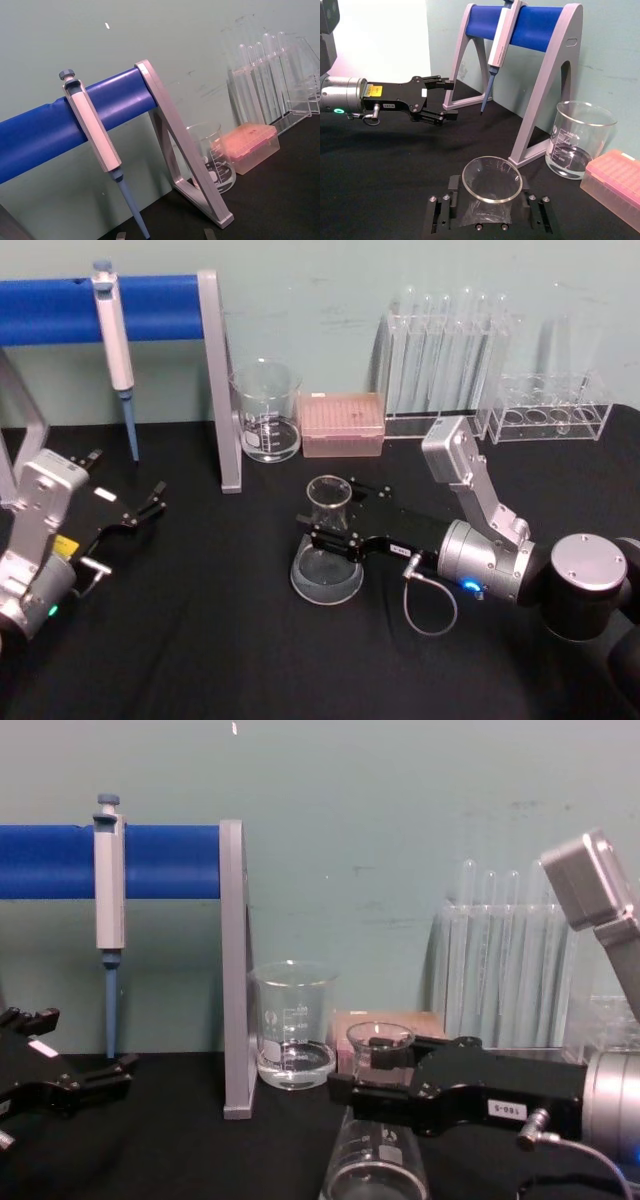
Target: Grasp the erlenmeyer flask with one hand, shake it three times, then place it back.
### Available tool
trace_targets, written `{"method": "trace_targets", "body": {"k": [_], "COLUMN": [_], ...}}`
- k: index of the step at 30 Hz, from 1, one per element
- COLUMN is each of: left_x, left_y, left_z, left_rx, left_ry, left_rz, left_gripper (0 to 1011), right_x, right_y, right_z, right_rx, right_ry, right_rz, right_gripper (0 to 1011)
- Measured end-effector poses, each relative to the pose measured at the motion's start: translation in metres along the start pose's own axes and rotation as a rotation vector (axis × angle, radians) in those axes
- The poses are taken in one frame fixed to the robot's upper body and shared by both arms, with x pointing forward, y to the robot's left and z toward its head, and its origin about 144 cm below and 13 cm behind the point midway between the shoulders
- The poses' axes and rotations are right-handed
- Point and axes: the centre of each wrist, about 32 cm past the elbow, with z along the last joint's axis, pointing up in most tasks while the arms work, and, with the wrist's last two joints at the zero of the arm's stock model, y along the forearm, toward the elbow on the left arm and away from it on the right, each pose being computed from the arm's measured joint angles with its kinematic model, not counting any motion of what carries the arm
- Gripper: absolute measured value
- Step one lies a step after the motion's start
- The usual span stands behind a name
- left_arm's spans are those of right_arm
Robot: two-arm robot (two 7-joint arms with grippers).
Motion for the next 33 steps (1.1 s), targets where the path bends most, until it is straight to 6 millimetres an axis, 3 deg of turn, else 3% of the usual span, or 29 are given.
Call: {"method": "trace_targets", "body": {"k": [7,12,22,33], "left_x": [0.000,0.000,0.000,0.000], "left_y": [0.000,0.000,0.000,0.000], "left_z": [0.000,0.000,0.000,0.000], "left_rx": [0.000,0.000,0.000,0.000], "left_ry": [0.000,0.000,0.000,0.000], "left_rz": [0.000,0.000,0.000,0.000], "left_gripper": [1001,1001,1001,1001], "right_x": [0.000,0.000,0.001,-0.002], "right_y": [0.000,0.000,-0.003,-0.037], "right_z": [0.000,0.000,-0.001,0.001], "right_rx": [0.000,0.000,0.003,0.011], "right_ry": [0.001,0.002,0.008,0.017], "right_rz": [0.000,0.000,0.004,0.017], "right_gripper": [894,999,1002,1002]}}
